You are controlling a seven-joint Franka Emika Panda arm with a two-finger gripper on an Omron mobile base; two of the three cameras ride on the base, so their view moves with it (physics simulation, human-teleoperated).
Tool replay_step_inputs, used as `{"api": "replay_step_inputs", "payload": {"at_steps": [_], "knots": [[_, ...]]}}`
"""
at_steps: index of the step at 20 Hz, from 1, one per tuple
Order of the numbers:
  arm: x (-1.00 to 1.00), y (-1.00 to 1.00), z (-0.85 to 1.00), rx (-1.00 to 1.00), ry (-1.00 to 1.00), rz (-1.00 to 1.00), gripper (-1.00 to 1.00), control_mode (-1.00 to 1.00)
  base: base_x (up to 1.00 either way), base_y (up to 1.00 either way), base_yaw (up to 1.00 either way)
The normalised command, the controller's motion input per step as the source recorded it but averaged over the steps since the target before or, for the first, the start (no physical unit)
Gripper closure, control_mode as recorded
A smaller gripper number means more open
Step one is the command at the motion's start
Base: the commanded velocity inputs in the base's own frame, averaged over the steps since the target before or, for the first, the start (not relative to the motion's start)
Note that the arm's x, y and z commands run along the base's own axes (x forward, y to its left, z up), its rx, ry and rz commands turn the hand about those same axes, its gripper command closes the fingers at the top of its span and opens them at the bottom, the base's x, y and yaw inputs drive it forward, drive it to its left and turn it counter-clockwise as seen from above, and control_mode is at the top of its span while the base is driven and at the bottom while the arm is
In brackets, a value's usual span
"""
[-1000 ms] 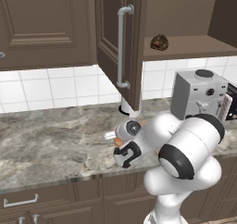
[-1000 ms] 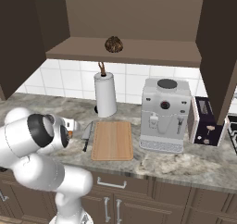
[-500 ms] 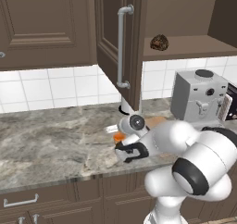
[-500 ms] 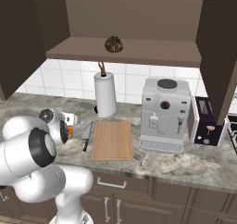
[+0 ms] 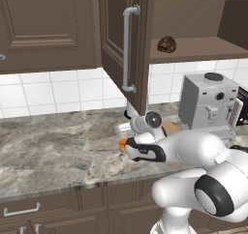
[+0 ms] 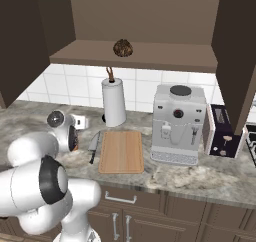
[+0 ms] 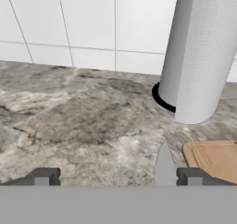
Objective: Pick the bread, place it on the cutting board, pick the jam, place it on the counter, and close the cabinet.
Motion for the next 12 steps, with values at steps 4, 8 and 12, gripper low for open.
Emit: {"api": "replay_step_inputs", "payload": {"at_steps": [4,8,12], "knots": [[0.0,-0.19,0.29,0.0,-0.01,0.04,-1.0,-1.0,0.0,0.0,0.0],[0.0,-0.18,0.26,0.0,0.0,0.04,-1.0,-1.0,0.0,0.0,0.0],[0.0,-0.15,0.25,0.0,0.0,0.02,-1.0,-1.0,0.0,0.0,0.0]]}}
